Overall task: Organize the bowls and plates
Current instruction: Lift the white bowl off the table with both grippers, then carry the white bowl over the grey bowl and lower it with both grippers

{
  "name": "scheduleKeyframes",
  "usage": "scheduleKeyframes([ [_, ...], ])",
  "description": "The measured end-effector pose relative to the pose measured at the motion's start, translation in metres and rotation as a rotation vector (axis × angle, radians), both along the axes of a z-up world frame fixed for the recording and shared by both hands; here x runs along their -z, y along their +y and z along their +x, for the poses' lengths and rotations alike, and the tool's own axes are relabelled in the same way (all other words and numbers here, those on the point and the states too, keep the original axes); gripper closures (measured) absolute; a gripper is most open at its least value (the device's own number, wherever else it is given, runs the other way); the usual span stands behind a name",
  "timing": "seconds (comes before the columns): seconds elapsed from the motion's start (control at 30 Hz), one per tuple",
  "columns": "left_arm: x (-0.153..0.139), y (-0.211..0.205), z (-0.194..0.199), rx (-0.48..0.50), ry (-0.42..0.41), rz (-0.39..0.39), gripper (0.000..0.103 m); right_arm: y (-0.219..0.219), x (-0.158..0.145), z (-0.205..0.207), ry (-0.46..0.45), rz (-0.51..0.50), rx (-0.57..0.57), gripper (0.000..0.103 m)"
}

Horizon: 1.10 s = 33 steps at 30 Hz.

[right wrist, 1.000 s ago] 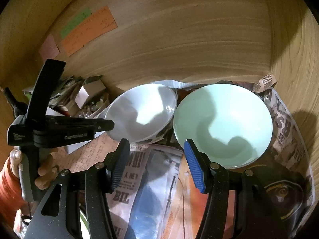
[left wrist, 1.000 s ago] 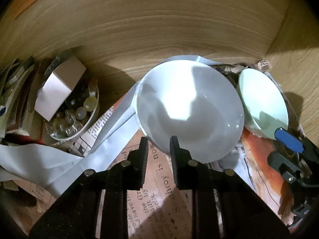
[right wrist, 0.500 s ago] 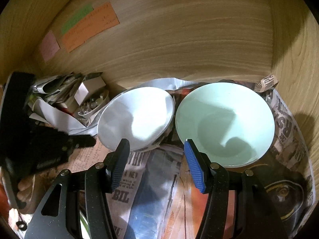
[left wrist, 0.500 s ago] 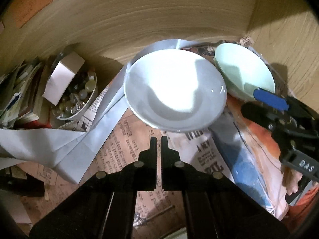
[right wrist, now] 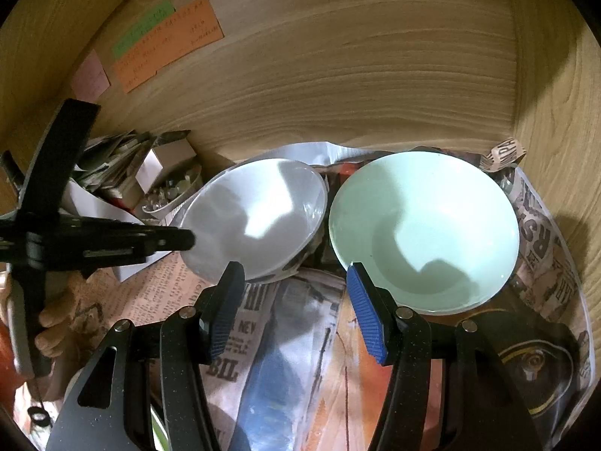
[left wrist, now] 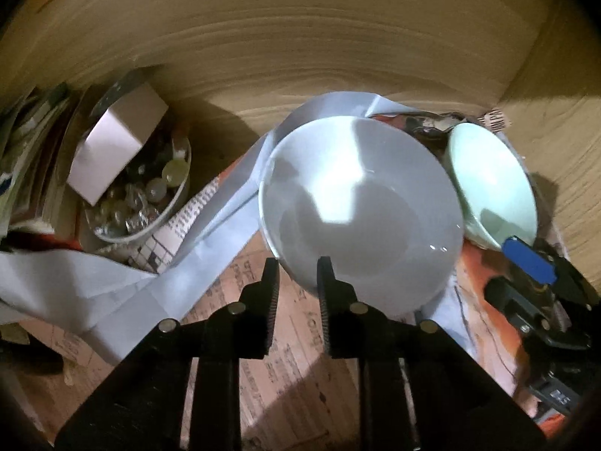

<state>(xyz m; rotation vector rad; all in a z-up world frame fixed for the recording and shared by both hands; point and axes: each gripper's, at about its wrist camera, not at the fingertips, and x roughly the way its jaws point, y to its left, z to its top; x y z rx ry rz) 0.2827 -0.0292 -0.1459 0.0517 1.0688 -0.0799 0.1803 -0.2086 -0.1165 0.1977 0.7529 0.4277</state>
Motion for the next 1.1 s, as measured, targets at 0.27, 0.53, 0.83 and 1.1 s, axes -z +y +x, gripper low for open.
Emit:
scheduleKeyframes([
  [0.27, 0.016, -0.004, 0.024, 0.011, 0.020, 0.039, 0.085, 0.005, 0.003, 0.002, 0.006, -0.012, -0.009, 0.050],
  [0.53, 0.024, -0.009, 0.015, 0.065, 0.028, 0.088, 0.085, 0.005, 0.006, 0.004, 0.023, -0.003, -0.014, 0.050],
  [0.83, 0.023, -0.013, -0.019, 0.139, 0.055, 0.102, 0.085, 0.015, 0.019, 0.010, 0.084, -0.022, -0.055, 0.058],
  [1.1, 0.023, -0.025, -0.032, 0.170, 0.027, 0.122, 0.084, 0.016, 0.026, 0.013, 0.130, -0.018, -0.047, 0.087],
])
